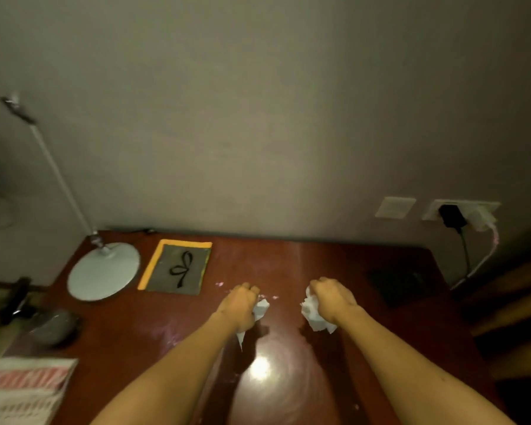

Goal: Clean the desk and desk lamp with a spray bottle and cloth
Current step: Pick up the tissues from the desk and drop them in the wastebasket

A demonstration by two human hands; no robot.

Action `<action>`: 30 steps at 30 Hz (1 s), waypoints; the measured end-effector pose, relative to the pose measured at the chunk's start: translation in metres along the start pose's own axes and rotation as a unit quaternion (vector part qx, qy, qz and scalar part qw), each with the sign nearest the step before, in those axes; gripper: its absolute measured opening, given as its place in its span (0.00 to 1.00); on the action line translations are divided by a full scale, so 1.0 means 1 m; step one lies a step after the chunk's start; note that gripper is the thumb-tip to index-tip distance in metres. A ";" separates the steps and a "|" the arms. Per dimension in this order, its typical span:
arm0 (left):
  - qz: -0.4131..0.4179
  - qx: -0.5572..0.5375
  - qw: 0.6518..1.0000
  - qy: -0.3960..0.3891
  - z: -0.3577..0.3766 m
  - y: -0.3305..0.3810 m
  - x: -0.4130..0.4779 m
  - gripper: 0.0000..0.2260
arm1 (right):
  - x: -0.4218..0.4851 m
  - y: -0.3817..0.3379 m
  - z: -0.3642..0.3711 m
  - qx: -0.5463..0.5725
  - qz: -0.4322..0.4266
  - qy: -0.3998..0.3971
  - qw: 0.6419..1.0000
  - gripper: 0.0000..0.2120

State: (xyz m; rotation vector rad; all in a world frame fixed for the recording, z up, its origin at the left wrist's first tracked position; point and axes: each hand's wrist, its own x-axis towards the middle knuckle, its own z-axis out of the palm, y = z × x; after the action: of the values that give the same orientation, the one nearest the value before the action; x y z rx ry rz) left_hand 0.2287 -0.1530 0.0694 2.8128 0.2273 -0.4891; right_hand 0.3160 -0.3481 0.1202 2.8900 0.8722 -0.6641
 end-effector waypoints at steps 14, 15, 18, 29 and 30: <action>-0.230 -0.044 0.968 0.094 0.003 -0.155 -0.195 0.13 | -0.007 -0.233 0.016 -0.076 -0.234 0.019 0.969 0.16; -0.254 -0.055 0.959 0.111 0.006 -0.158 -0.210 0.12 | -0.008 -0.247 0.017 -0.087 -0.257 0.025 0.962 0.17; -0.315 -0.097 0.933 0.146 0.020 -0.164 -0.253 0.11 | -0.017 -0.283 0.025 -0.112 -0.328 0.030 0.937 0.18; -0.487 -0.148 0.844 0.168 0.079 -0.163 -0.395 0.13 | -0.075 -0.391 0.076 -0.149 -0.518 0.020 0.842 0.20; -0.501 -0.153 0.834 0.171 0.084 -0.164 -0.407 0.12 | -0.081 -0.401 0.081 -0.154 -0.531 0.021 0.833 0.21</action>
State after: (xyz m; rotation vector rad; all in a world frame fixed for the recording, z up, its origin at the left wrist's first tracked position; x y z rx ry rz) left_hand -0.2085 -0.0650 0.0962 2.2207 1.7162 -0.0905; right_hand 0.0080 -0.0665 0.1104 1.9235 2.3351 -0.3964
